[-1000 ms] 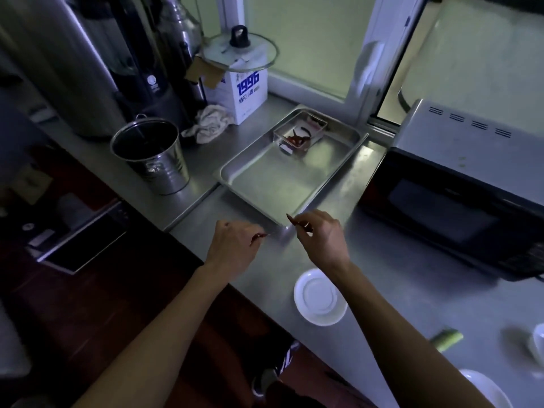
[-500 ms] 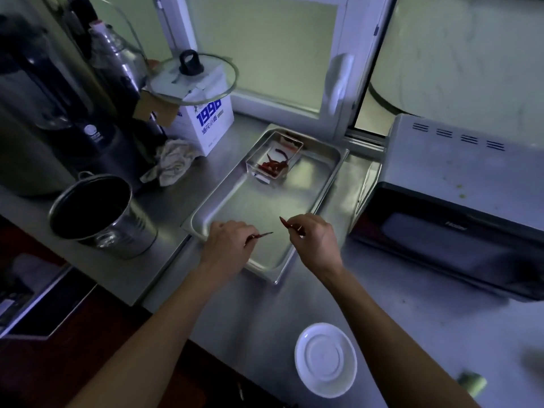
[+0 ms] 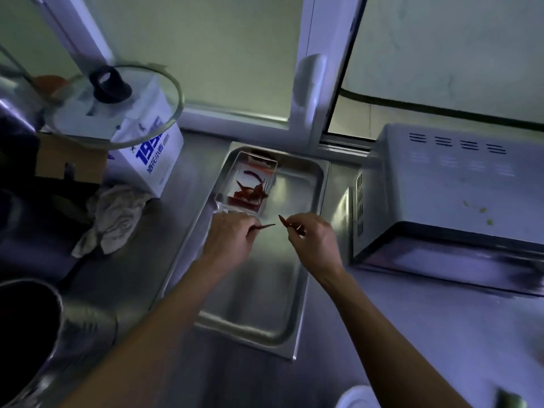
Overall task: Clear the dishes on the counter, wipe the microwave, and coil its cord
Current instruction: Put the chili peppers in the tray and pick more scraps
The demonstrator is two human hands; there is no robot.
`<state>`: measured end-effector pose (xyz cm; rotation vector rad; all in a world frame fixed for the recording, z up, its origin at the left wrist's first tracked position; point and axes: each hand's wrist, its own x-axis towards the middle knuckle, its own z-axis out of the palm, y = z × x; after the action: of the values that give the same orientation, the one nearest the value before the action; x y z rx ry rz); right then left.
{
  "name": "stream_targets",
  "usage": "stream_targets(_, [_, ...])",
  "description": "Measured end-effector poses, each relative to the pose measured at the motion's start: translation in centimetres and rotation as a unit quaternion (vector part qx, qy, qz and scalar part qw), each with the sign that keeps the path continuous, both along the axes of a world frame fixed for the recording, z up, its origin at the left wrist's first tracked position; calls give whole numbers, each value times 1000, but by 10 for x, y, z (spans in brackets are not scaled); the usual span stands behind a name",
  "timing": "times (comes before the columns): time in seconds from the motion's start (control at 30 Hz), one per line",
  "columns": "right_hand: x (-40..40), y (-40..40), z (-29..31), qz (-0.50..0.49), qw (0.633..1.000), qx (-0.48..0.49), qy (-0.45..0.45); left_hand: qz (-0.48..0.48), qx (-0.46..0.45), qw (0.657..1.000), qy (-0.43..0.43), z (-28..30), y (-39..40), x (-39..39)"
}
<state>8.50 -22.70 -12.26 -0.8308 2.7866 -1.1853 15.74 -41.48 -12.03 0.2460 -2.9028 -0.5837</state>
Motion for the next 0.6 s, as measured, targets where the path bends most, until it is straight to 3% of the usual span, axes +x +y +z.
stream_targets(0.3, [-63,-66,-23,-49,998,-4,-32,-39,-3,999,-12,-19,-73,-93])
stream_targets(0.6, [-115,-99,-53,-59,997,-14,-50,-76,-64,995,-22,-51,-108,-153])
